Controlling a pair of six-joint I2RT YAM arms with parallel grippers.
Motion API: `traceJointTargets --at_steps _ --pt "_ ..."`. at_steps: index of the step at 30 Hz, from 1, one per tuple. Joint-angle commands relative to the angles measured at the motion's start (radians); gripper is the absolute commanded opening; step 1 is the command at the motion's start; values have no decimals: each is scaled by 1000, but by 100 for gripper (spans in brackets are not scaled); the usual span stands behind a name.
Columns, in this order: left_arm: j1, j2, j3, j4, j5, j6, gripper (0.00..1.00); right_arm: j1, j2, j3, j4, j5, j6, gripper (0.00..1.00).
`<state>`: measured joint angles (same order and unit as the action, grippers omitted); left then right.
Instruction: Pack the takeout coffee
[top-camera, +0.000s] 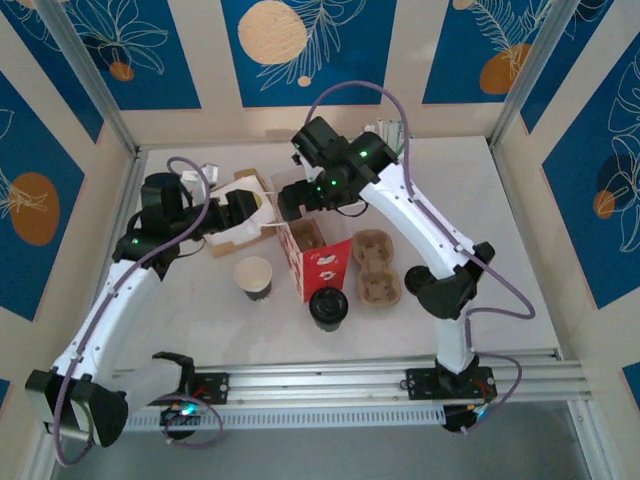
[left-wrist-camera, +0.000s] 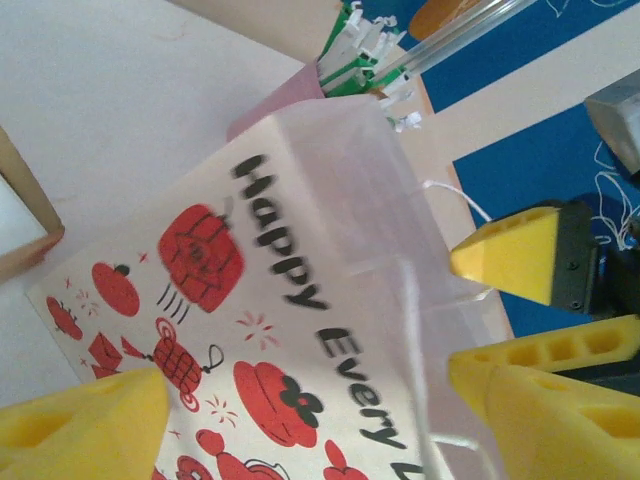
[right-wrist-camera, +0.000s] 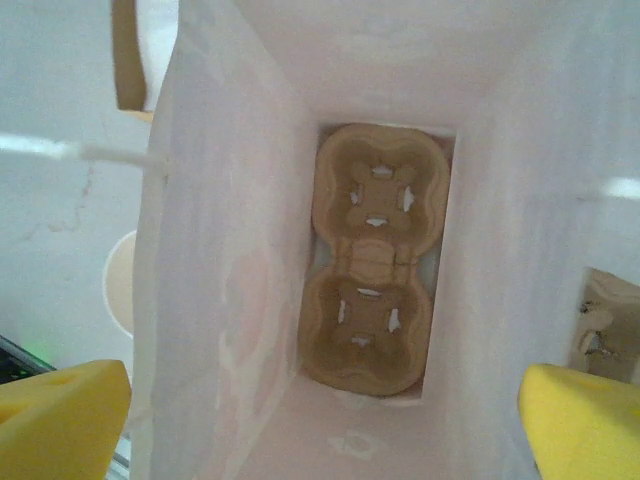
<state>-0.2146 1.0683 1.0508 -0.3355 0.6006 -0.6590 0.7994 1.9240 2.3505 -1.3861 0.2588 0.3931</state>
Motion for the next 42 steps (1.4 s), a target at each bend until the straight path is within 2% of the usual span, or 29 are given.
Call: traceJointTargets --at_steps 1,5,18,28,36,42 --pt "-6 -35 57 -53 -23 26 93 6 -55 2 34 -23 -27 99" --pt "-6 -64 89 -107 -49 45 100 6 -109 -33 58 -29 -41 99" --pt "-7 -182 140 -227 -105 62 100 -8 -389 -297 209 -32 -79 99" --pt "-7 -259 207 -389 -125 95 100 -75 -659 -577 359 -82 -85 99" --pt "-6 -312 175 -520 -127 136 100 -81 -850 -787 421 -91 -73 99" --pt "-6 -355 99 -528 -103 103 100 -80 -942 -897 423 -102 -44 99"
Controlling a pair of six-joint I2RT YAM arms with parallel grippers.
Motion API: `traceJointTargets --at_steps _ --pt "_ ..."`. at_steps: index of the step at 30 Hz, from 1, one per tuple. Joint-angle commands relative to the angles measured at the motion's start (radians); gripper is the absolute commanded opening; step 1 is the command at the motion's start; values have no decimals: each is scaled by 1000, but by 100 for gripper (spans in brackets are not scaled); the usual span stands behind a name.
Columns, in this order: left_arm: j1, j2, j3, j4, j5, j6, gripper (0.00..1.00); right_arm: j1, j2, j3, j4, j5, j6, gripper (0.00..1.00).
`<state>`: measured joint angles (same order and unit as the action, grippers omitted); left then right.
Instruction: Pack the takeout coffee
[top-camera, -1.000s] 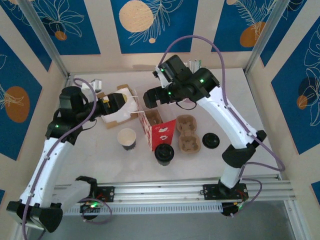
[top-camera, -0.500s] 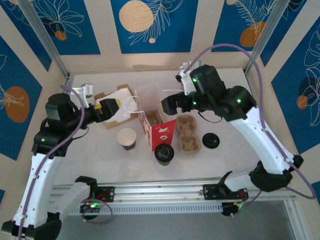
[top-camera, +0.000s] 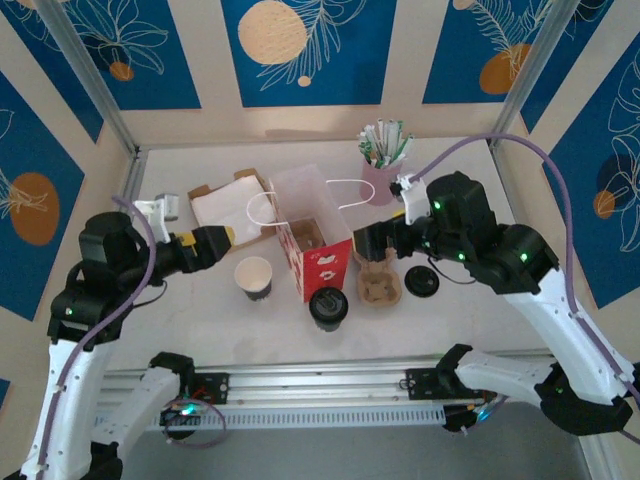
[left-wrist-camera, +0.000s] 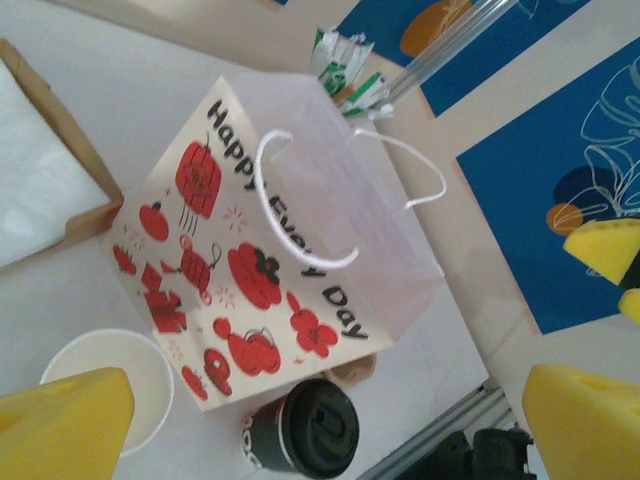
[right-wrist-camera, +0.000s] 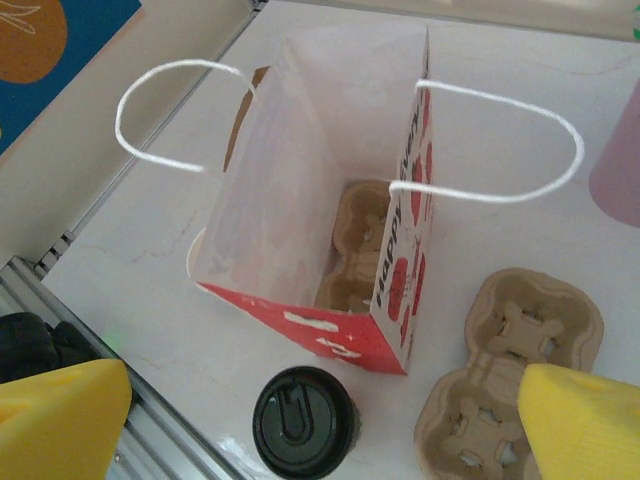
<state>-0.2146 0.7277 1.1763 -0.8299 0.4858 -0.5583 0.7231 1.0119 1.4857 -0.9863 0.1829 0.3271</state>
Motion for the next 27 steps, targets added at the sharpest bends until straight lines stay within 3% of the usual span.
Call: traceJointTargets --at_steps 1,12,18,23,27 --pt "-7 -22 -40 -34 15 -4 100 -4 -42 -50 23 -31 29 99" --pt "-7 -107 -229 35 98 -77 100 -2 -134 -244 36 -3 180 99" --pt "-15 -114 -345 159 125 -153 100 -4 -189 -365 69 -4 229 99" --pt "-54 -103 -368 191 87 -170 100 -17 -215 -416 82 4 301 99" --pt "-126 -95 -408 242 29 -198 100 -56 -230 -438 85 -38 273 99"
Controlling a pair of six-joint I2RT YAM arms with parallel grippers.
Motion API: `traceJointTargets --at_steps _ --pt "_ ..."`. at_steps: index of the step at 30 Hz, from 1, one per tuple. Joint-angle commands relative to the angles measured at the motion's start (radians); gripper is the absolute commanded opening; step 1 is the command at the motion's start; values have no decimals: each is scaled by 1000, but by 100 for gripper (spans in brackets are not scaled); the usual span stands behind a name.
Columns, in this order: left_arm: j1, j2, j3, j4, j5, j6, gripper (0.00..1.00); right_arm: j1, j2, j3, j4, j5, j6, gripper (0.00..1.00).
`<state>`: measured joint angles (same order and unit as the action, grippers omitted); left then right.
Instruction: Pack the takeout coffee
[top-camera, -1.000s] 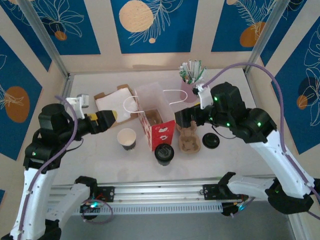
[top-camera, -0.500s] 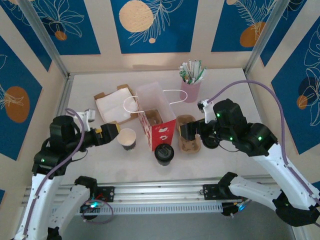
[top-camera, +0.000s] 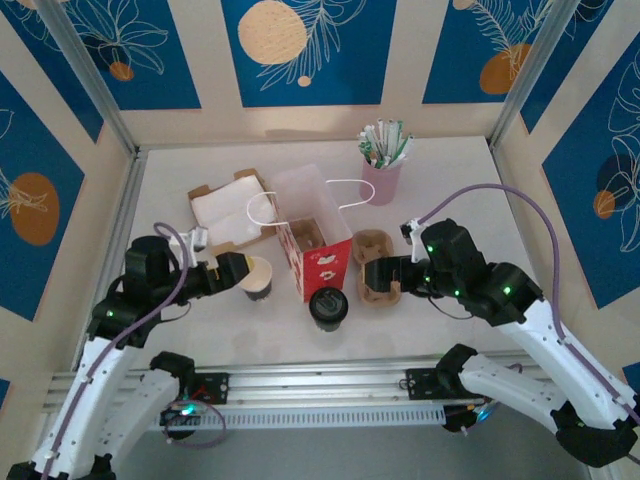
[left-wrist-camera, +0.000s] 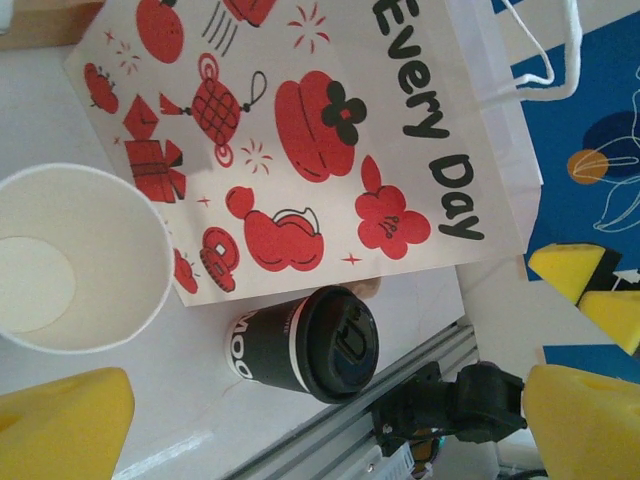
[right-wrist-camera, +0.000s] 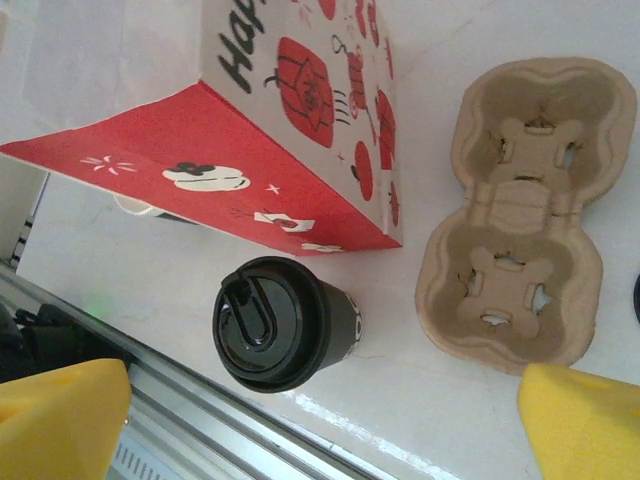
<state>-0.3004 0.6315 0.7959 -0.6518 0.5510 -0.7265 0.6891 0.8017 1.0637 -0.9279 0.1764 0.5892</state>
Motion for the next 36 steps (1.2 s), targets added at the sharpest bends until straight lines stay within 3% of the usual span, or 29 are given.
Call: traceJointTargets --at_steps 1,4,6,9,16,23,28,33,36 --pt "-66 8 -36 78 -56 -36 100 -40 -22 -29 41 -59 -7 99" --pt "-182 22 -40 96 -152 -42 98 -103 -22 -53 74 -237 -72 100" --pt "-260 29 -45 101 -216 -40 97 -124 -24 -70 94 -331 -100 95" --pt "-343 41 -86 141 -261 -56 90 -105 -16 -89 92 -343 -117 91" --pt "-413 41 -174 202 -293 -79 71 94 92 -76 47 -161 -101 80" --pt "-412 16 -216 225 -301 -80 66 286 238 -27 17 56 -107 73" --pt "-413 17 -234 255 -301 -82 62 292 279 -34 97 109 -108 53" --pt "-412 19 -234 258 -299 -75 60 279 278 -69 191 218 -99 42" --pt "-412 16 -232 255 -299 -74 60 249 265 -111 270 190 -101 40"
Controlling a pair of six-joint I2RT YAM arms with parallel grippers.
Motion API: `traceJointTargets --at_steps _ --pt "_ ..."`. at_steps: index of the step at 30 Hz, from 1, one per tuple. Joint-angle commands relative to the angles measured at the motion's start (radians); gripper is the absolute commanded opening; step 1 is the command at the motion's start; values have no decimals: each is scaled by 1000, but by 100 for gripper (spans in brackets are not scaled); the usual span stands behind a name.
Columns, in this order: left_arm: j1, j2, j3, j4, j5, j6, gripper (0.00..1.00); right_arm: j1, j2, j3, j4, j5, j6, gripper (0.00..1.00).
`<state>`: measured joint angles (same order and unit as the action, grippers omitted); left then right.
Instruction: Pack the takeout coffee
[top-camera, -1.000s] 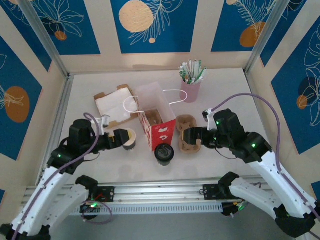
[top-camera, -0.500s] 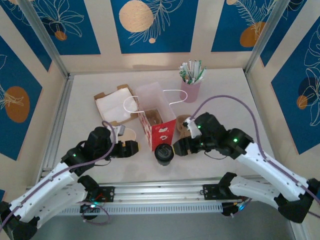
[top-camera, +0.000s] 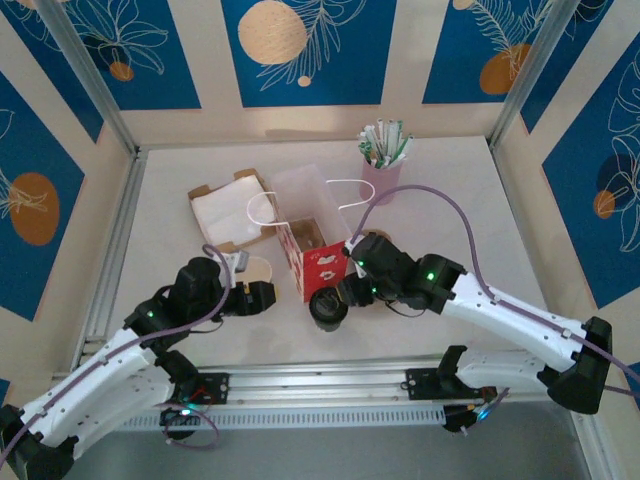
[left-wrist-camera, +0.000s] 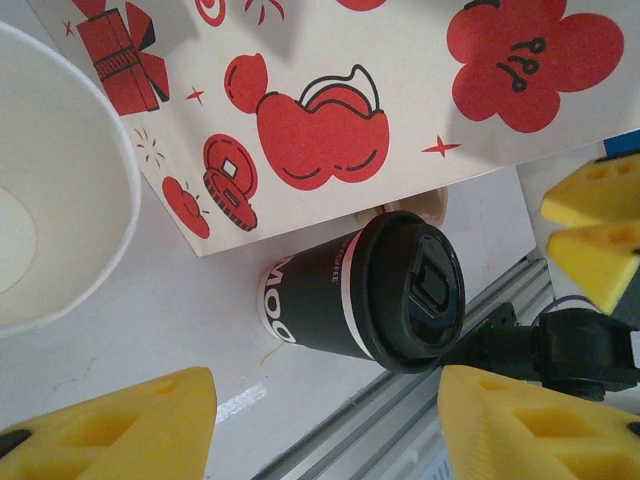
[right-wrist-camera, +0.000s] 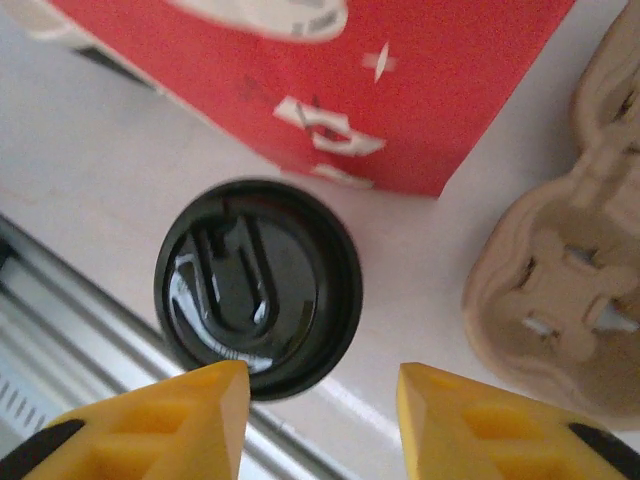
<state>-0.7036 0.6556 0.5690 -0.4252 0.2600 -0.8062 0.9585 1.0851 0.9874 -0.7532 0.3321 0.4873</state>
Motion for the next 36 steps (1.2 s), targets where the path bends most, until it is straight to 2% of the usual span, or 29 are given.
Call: traceJointTargets --at_steps 1,16,25,30,36 --pt "-9 -11 -6 26 -9 6 60 -35 -16 -44 117 15 -3 40" --pt "-8 -43 1 -5 -42 5 57 -106 130 -10 279 -40 -87 43" --pt "-8 -54 9 -24 -67 6 56 -145 203 29 285 -96 -103 45" --pt "-9 -56 11 -22 -77 6 57 -141 170 24 228 -105 -89 47" --pt "-9 -68 9 -32 -101 12 59 -108 44 5 98 -118 -46 61"
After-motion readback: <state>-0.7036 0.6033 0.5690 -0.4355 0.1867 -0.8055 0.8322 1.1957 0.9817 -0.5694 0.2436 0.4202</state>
